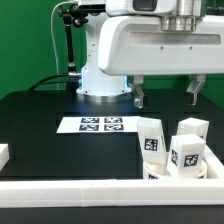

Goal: Assemble stool

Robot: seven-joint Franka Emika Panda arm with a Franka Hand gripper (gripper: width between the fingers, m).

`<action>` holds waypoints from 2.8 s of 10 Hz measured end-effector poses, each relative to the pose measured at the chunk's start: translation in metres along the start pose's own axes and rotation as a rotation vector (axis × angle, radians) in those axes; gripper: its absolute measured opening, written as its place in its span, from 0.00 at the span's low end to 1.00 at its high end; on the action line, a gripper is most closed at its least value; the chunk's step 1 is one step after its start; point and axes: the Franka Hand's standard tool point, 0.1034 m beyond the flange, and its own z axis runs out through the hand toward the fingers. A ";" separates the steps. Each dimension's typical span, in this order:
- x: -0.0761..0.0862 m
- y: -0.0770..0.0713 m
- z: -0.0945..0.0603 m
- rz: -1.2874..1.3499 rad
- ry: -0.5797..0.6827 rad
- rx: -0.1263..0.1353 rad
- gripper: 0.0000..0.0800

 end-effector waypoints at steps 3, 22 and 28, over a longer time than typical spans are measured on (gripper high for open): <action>-0.003 0.002 -0.004 -0.293 -0.018 -0.012 0.81; -0.032 -0.012 0.042 -0.853 -0.099 0.011 0.66; -0.033 -0.009 0.042 -0.731 -0.099 0.006 0.42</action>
Offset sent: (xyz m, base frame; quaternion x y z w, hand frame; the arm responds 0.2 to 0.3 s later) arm -0.0208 0.0100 -0.0021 0.0565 -0.0070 -0.2145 0.9751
